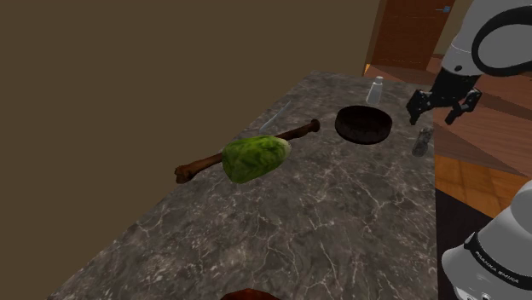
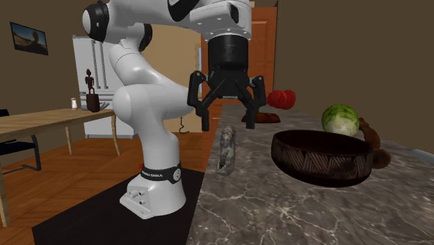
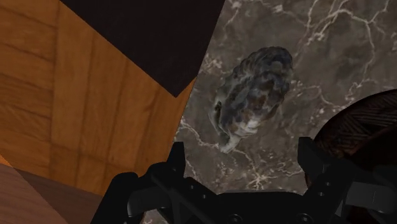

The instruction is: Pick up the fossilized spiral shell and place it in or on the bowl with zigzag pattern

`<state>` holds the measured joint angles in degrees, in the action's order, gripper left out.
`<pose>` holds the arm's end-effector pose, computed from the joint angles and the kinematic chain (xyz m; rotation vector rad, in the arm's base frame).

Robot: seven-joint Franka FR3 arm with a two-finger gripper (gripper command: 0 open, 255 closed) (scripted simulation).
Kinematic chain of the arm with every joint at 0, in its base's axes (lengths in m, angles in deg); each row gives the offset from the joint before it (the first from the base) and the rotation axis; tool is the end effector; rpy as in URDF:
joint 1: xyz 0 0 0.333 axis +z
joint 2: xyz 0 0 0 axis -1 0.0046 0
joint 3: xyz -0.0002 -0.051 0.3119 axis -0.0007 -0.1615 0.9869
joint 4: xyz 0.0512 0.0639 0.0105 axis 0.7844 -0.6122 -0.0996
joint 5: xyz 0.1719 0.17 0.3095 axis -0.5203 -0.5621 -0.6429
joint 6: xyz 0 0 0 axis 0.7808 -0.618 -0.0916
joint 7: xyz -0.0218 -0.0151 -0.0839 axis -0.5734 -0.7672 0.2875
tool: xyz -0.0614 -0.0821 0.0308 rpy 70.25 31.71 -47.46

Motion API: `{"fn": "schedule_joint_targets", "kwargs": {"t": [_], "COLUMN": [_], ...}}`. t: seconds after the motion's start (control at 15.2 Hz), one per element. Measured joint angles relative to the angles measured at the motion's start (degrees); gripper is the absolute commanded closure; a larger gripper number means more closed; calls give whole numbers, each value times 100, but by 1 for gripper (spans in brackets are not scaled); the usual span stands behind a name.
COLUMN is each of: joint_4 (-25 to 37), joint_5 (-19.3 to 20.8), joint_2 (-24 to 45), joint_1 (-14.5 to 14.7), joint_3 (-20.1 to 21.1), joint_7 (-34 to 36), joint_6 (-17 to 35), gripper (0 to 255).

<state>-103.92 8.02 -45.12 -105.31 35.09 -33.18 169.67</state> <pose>0.2645 -0.0980 0.4564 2.8307 -1.1310 0.1770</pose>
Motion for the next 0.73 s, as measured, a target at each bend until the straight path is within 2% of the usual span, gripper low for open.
{"fn": "schedule_joint_targets", "kwargs": {"t": [0.46,0.73], "joint_4": [-453,-503], "joint_5": [108,117], "joint_2": [222,244], "joint_1": [-106,-111], "joint_3": [-78,-81], "joint_7": [75,82], "joint_6": [702,779], "gripper": [0,0]}}
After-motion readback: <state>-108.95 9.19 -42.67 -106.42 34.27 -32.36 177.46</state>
